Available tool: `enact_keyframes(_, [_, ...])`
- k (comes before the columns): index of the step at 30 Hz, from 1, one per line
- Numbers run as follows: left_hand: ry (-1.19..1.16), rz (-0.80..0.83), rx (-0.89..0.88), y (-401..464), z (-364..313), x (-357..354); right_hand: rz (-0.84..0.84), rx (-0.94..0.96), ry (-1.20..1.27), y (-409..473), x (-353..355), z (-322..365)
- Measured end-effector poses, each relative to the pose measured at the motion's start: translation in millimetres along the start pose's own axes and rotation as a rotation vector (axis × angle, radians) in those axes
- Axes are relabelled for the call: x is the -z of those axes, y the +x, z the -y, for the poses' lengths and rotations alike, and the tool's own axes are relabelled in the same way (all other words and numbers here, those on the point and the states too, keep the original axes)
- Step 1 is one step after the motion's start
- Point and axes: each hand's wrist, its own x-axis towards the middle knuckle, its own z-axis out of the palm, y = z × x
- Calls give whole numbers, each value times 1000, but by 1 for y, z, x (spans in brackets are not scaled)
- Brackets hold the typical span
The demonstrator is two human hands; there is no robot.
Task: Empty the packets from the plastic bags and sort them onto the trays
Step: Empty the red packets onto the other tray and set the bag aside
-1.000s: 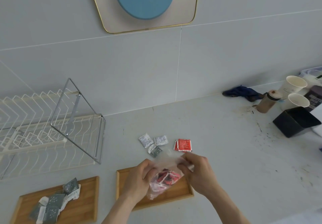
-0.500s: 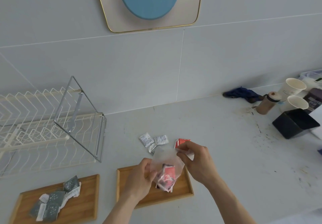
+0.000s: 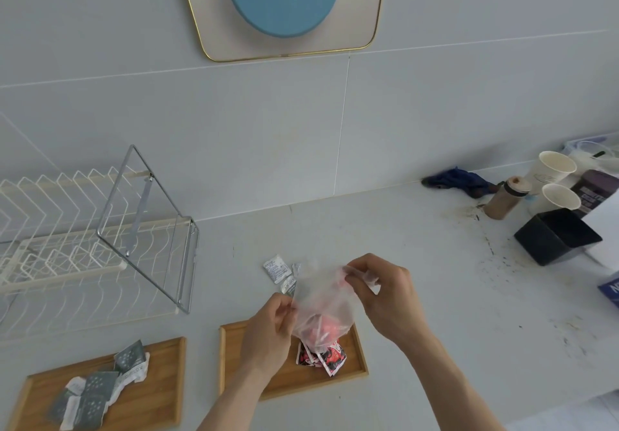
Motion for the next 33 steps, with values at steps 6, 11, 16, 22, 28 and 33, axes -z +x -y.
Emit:
enact_keyframes(6, [-468,71,141,-10,-22,15,-58,-400,596,6,7,7])
enact_keyframes(11, [-688,186,307,-10,-14,31,62,-677,981,-1,-5,6])
enact_keyframes(16, [-691,-45,435,-5,16,54,101,-790,851,-5,-36,2])
enact_keyframes(22, [-741,-175,424,-13,54,103,124,-744,585,-4,-87,14])
enact_keyframes(28, [-711,-298,436,-28,101,149,260,-717,413,-11,-146,42])
enact_keyframes(33, [-685,-360,448,-49,152,203,416,-717,298,-31,-201,77])
